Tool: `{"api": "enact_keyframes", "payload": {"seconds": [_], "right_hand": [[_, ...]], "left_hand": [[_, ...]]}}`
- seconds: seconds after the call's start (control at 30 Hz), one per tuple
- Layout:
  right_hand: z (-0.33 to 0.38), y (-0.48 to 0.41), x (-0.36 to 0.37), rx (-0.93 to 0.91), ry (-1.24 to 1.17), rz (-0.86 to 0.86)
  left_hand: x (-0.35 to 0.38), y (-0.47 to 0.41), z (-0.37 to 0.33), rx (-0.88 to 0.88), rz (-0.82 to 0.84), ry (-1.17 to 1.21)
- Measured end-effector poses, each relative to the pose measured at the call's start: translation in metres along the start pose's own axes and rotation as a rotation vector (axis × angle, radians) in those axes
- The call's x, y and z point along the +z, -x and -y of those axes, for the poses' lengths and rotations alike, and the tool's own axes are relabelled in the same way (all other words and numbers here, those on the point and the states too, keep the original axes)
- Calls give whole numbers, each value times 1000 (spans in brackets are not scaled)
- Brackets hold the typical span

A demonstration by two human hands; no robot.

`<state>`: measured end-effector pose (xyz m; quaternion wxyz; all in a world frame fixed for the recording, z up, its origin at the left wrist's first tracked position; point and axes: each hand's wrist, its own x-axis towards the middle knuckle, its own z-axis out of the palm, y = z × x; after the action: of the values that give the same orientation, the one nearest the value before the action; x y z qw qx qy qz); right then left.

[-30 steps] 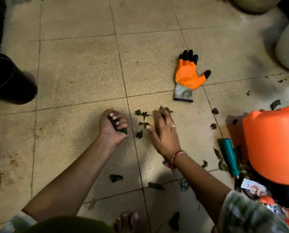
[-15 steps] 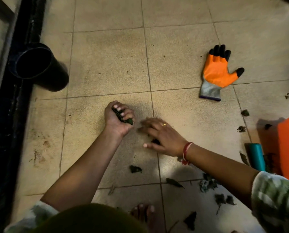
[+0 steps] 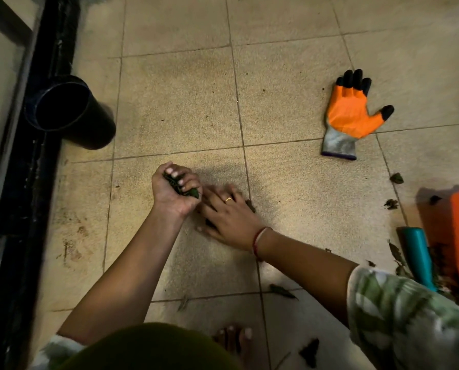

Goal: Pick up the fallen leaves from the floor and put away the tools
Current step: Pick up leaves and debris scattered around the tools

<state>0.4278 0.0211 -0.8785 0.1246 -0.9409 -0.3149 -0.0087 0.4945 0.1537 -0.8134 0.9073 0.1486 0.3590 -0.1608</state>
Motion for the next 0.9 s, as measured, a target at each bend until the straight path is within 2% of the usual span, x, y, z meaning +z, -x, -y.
{"api": "enact_keyframes", "payload": {"seconds": [0.07,0.13,0.3,0.47,0.53,0.63,0.7,0.77,0.8,0.83,0.9], "right_hand": [[-7,-10,-6,-138,-28,-12],[-17,-7,-13,-184,-5,-44],[-58,38,-25,-105,83,-114],[-72,56,-28,-121,253,1],[-76,48,-31,-93,231,33],[-85,36,-42,39,89,44],[-82,27,-52,288,-135,-50],[-65,15,-65,582,-599,-269],[-53,8,-70,673,-833,-401],[-40,3,-76,715,-995,-508],[-17,-6,-80,718,-1107,-627]], "left_hand": [[0,1,-2,11,-12,-3],[-1,2,0,12,-22,-9],[-4,3,8,-13,-45,3],[-5,1,24,-71,-88,-26],[-5,1,32,-106,-90,-52],[-5,1,42,-131,-107,-89],[-4,1,49,-140,-134,-105],[-5,0,58,-158,-152,-147],[-6,-2,64,-174,-149,-165],[-5,-3,70,-192,-135,-182],[-3,-1,82,-211,-114,-211]]}}
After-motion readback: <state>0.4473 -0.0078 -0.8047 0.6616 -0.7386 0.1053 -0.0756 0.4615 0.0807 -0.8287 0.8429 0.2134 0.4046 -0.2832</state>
